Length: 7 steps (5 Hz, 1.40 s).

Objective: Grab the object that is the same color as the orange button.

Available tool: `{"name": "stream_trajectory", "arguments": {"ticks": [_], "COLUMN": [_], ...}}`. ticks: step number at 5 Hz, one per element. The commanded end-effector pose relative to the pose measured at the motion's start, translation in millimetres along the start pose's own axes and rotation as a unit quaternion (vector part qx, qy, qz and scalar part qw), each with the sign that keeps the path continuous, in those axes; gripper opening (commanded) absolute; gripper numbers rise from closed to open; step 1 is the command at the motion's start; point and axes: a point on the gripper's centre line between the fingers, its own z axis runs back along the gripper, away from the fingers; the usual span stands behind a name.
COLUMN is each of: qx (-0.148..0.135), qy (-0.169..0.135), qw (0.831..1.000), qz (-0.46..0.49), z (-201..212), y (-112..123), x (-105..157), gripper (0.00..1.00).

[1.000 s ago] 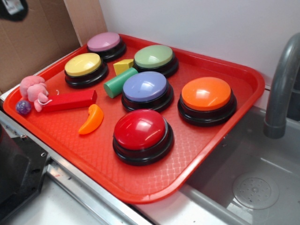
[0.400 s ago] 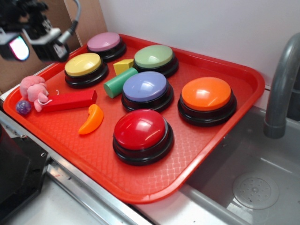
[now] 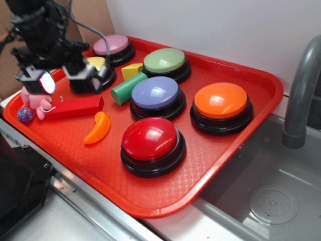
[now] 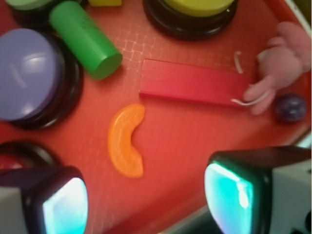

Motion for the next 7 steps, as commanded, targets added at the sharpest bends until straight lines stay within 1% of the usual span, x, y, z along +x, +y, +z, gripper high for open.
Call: {"name": "stream_trajectory", "arguments": {"ticks": [1,3,4,5,7], "qx": [-0.005,-0.004,-0.008,-0.017,-0.02], "qy": [-0.017,-0.01,-0.019,-0.019,-0.016], "qw": [0.998,0.997,0.997,0.997,0.997], "qz": [0.056,0.072,0.075,0.074,0.069], "z": [-40.2,-60.2,-61.6,-62.4,-62.6], "y": [1.0,1.4,3.8,4.2,7.1], "x": [8.4,5.0,4.9,3.1,2.2], "gripper": [1.0,1.0,0.64,0.02,0.0]}}
